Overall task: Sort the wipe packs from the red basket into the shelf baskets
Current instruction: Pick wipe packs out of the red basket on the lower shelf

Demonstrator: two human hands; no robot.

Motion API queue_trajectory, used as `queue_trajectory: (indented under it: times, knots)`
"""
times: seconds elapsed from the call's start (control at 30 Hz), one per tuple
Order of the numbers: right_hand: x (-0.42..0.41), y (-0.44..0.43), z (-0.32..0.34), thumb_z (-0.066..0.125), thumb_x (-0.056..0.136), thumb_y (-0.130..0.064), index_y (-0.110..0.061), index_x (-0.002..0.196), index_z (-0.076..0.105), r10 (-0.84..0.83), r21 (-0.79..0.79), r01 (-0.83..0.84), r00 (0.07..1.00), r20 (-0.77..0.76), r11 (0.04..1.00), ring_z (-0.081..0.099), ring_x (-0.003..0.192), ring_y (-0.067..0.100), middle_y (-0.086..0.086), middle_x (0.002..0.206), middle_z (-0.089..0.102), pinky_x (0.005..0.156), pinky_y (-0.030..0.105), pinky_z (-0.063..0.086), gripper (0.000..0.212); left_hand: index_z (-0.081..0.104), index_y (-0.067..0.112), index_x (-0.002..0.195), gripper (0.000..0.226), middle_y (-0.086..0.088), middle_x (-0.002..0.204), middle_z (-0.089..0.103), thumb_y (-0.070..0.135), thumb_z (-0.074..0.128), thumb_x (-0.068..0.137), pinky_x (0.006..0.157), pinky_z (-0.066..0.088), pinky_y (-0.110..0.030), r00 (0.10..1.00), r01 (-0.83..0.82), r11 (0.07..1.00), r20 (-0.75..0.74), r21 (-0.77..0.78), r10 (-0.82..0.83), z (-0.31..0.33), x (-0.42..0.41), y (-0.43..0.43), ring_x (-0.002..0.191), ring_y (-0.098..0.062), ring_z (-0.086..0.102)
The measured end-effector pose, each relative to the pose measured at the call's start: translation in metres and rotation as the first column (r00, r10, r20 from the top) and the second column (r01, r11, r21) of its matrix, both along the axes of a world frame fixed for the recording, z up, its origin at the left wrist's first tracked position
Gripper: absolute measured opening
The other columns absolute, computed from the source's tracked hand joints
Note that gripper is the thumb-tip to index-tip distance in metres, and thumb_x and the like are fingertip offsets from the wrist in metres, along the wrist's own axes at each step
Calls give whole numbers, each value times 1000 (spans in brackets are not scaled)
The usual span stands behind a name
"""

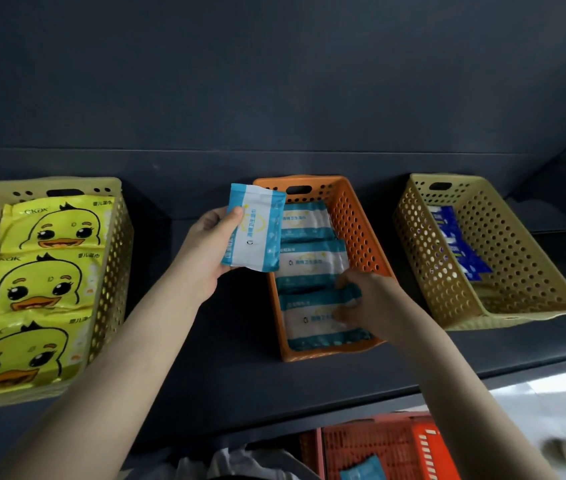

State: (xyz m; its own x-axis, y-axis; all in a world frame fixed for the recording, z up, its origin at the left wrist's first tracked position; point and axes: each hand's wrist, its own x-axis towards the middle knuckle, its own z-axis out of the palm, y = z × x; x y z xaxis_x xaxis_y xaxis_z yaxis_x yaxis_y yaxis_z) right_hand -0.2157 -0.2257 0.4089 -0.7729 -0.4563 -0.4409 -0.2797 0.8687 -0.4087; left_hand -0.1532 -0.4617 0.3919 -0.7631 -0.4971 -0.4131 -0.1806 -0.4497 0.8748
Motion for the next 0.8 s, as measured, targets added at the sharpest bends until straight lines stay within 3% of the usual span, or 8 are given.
queue_trajectory:
  times: [0.1,0.23,0.33,0.4,0.47,0.57,0.67,0.8]
  knots:
    - [-2,0,8,74,81,-28,-25,114,61,42,9,-41,993,-113,999,58,90,11,-6,111,60,70,22,51,35,59,20,98,11,0,96,73,30,58,95,65,54,-33,1000,12,1000,0,6,-12,3,2,-3,82,-16,70]
    - [-15,-15,11,63,88,-41,-24,106,68,-137,-282,47,941,-309,958,63,83,8,-11,95,64,65,16,48,25,63,21,105,13,0,100,74,23,52,98,60,54,-28,991,90,996,-104,26,-87,10,6,-8,83,-13,70]
    - [-25,-41,8,62,88,-45,-25,116,65,-303,-594,303,947,104,745,69,92,12,-4,104,71,78,30,57,35,68,26,106,16,2,100,75,23,55,97,66,55,-26,970,193,980,-144,-45,-197,16,6,-8,84,-11,70]
    - [-30,-59,8,69,85,-40,-24,125,58,-240,-648,513,852,465,564,71,89,14,1,108,72,77,33,58,45,70,26,107,17,1,101,75,23,59,94,73,53,-28,956,254,961,-122,-108,-266,21,1,-5,86,-12,69]
    - [-36,-71,9,74,83,-28,-18,123,59,-191,-630,589,789,584,507,70,75,13,4,101,71,66,27,55,44,71,24,109,19,0,100,75,21,64,91,76,53,-27,959,243,953,-101,-181,-264,24,-6,-2,87,-11,68]
    - [-47,-78,14,73,84,-12,-7,105,63,-277,-687,593,804,526,420,66,64,15,10,87,69,54,23,54,24,70,29,106,19,7,106,71,20,66,90,84,53,-27,980,98,929,-126,-356,-152,17,-22,-7,93,-6,66]
    - [-63,-70,12,72,84,-9,-4,104,59,-488,-785,535,800,350,313,70,75,20,11,94,68,61,31,60,24,58,34,127,35,16,131,56,28,62,93,90,46,-20,985,109,856,-62,-505,-162,7,-31,-17,106,-2,59]
    - [-70,-68,-6,72,84,-10,-14,103,52,-604,-769,484,780,163,418,69,80,16,3,96,63,67,36,61,27,35,35,147,58,16,149,36,30,59,95,99,31,-21,962,256,812,54,-525,-269,-6,-32,-13,127,-1,37]
